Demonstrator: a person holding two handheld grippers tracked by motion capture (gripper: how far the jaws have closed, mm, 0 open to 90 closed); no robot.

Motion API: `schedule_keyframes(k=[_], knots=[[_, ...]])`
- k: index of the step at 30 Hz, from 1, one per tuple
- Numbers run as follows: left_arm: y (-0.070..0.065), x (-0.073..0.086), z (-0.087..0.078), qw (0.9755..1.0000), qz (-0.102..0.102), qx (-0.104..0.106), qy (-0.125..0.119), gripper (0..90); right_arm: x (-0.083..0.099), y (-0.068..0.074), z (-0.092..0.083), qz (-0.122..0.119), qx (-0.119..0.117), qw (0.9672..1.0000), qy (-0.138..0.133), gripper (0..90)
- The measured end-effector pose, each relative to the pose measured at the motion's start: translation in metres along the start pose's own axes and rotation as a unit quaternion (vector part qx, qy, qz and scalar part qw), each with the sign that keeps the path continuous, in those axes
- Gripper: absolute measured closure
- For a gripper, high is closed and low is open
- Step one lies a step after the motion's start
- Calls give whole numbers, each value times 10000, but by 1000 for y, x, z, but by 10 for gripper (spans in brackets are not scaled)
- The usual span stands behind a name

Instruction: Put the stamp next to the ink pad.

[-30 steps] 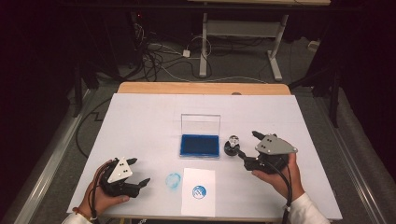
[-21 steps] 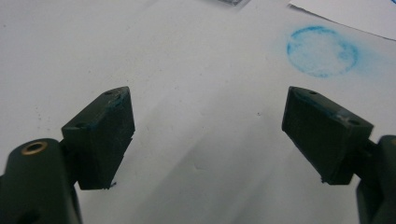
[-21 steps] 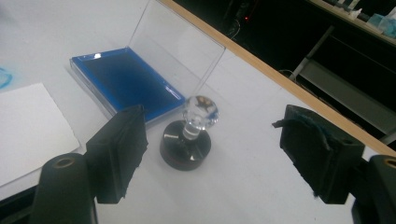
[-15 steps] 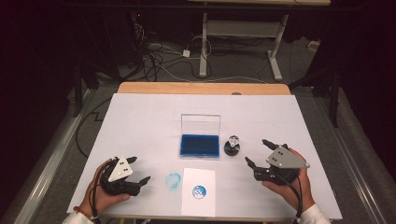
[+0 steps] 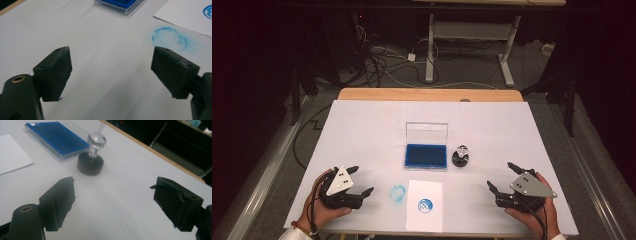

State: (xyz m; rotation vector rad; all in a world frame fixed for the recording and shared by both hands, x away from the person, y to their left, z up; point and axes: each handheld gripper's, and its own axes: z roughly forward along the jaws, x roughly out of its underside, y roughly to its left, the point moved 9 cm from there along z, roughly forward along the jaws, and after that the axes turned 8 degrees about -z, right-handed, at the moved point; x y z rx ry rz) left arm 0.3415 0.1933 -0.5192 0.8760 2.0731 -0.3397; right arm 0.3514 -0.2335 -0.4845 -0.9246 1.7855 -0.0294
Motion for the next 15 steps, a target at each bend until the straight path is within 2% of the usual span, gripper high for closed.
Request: schedule_keyframes(k=[5, 13, 15], knots=[[-1, -1, -1, 10000, -7, -19, -40, 165, 13, 3, -2, 64, -36, 9999, 137, 169], [-2, -1, -1, 9999, 112, -37, -42, 164, 13, 10, 2, -46, -205, 9996, 164, 170], [-2, 1, -1, 10000, 88, -14, 14, 165, 11, 10, 2, -54, -197, 9997, 143, 170]])
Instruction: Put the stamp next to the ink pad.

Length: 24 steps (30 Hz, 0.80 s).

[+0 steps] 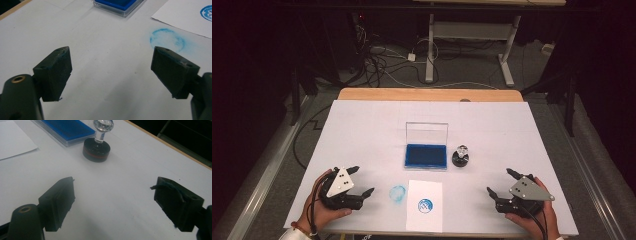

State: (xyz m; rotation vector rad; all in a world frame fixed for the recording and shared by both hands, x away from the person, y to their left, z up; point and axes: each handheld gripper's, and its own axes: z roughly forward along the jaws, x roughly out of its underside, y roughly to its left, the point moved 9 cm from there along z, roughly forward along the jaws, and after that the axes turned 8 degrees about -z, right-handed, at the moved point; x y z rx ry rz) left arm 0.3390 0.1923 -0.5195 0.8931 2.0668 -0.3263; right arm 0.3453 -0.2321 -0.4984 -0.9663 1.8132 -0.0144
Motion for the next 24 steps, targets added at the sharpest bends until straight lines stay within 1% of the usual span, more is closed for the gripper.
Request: schedule_keyframes(k=[3, 4, 5, 8, 10, 11, 12, 17, 18, 20, 24], knots=[[-1, 2, -1, 10000, 19, 15, 14, 164, -2, 0, -1, 3, -3, 10000, -1, 170], [-1, 2, -1, 10000, 72, -3, 7, 165, -2, 1, -2, -4, 2, 10000, -18, 170], [-2, 3, -1, 10000, 54, 8, 47, 165, -4, 1, -2, -1, 7, 10000, -39, 170], [0, 1, -2, 10000, 74, -15, -21, 165, -7, 1, -4, -45, 44, 9999, -81, 170], [-1, 2, -2, 10000, 25, 3, -3, 165, -8, 2, -4, -32, 39, 9999, -105, 170], [1, 1, -1, 10000, 69, -21, -15, 164, -7, 1, -3, -25, 52, 9999, -94, 170], [0, 2, -1, 10000, 17, 7, 19, 165, -7, 1, -3, -25, 48, 9999, -91, 170], [-2, 3, 0, 10000, 54, 17, 65, 165, -7, 2, -3, -38, 15, 10000, -87, 170], [-1, 2, 0, 9999, 97, -5, 47, 165, -7, 2, -3, -44, 29, 9999, -96, 170], [-2, 3, 1, 10000, 56, 23, 78, 164, -8, 1, -4, -46, 41, 9999, -122, 170], [-1, 3, 2, 9999, 54, 41, 111, 165, -7, 0, -4, -27, 61, 9999, -115, 170]])
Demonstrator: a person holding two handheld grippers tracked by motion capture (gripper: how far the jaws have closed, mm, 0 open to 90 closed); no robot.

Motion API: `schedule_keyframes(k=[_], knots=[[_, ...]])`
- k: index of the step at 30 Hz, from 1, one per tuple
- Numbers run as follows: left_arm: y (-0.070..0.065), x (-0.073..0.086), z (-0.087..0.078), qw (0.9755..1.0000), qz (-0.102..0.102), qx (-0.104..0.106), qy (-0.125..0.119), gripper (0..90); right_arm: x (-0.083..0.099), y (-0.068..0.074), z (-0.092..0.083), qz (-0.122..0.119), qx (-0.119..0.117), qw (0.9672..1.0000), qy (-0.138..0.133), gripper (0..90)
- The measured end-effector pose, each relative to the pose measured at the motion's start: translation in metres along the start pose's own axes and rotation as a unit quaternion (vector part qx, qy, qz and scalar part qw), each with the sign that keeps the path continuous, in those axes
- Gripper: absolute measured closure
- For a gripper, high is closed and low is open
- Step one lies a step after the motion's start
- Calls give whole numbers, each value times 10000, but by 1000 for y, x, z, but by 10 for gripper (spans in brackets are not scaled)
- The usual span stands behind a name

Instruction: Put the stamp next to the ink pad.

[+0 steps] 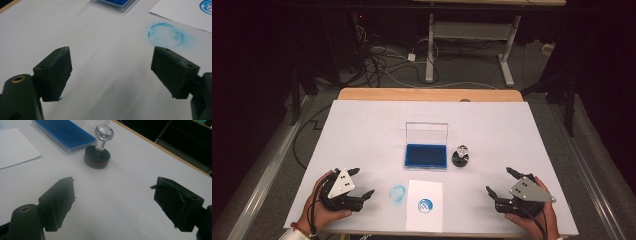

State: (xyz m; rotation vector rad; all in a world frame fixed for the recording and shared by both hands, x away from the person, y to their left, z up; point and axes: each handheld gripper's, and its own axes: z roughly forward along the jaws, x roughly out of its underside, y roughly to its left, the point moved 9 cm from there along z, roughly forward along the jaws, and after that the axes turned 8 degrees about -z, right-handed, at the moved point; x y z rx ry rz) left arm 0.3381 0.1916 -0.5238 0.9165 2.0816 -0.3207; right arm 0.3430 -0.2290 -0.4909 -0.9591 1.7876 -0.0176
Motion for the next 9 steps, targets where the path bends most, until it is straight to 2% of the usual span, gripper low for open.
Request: schedule_keyframes(k=[9], knots=[[1, -2, 6, 10000, -39, 4, 63, 165, 5, -2, 1, 72, -14, 10000, 36, 170]])
